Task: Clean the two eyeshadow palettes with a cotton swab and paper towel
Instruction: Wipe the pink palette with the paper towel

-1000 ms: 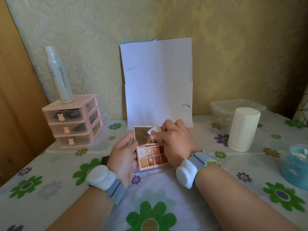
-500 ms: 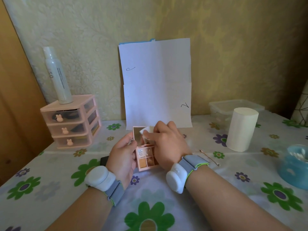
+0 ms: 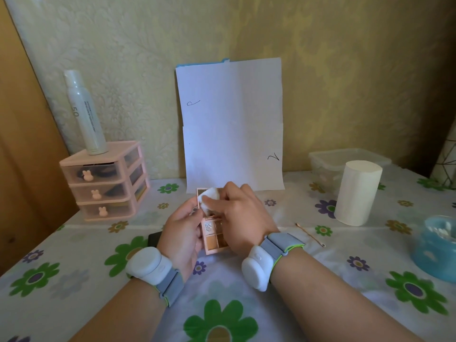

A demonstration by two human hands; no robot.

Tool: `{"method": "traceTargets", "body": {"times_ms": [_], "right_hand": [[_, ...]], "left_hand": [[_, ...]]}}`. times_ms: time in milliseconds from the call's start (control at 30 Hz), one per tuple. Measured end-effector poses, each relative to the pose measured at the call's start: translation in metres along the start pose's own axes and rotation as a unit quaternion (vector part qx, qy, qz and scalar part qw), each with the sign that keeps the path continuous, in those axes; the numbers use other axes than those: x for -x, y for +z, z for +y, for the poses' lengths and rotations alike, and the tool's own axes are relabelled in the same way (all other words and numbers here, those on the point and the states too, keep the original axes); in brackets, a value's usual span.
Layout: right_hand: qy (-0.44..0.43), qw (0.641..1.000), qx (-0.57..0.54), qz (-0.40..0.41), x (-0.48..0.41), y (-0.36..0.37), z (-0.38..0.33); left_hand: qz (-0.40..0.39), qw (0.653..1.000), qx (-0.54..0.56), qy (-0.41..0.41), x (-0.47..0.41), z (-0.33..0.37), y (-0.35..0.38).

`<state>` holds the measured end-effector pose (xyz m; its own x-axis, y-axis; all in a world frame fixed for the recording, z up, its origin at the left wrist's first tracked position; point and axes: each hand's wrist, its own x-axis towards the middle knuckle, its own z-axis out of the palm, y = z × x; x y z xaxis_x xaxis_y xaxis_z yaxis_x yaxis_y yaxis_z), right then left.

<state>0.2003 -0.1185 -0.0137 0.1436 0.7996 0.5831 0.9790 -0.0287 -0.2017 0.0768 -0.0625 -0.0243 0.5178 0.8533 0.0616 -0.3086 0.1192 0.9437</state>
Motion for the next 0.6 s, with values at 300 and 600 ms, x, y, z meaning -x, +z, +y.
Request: {"method": "traceTargets", "body": {"times_ms": [300, 600], "right_hand": [[0.082, 0.995, 0.05, -0.012, 0.006, -0.012, 0.027], [-0.041, 0.999, -0.009, -0.007, 0.001, -0.006, 0.019]], "left_hand": [[0.017, 0.999, -0.03, 0.001, 0.0, 0.0, -0.002], [0.007, 1.0, 0.004, 0.003, 0.0, -0.001, -0.001]]}}
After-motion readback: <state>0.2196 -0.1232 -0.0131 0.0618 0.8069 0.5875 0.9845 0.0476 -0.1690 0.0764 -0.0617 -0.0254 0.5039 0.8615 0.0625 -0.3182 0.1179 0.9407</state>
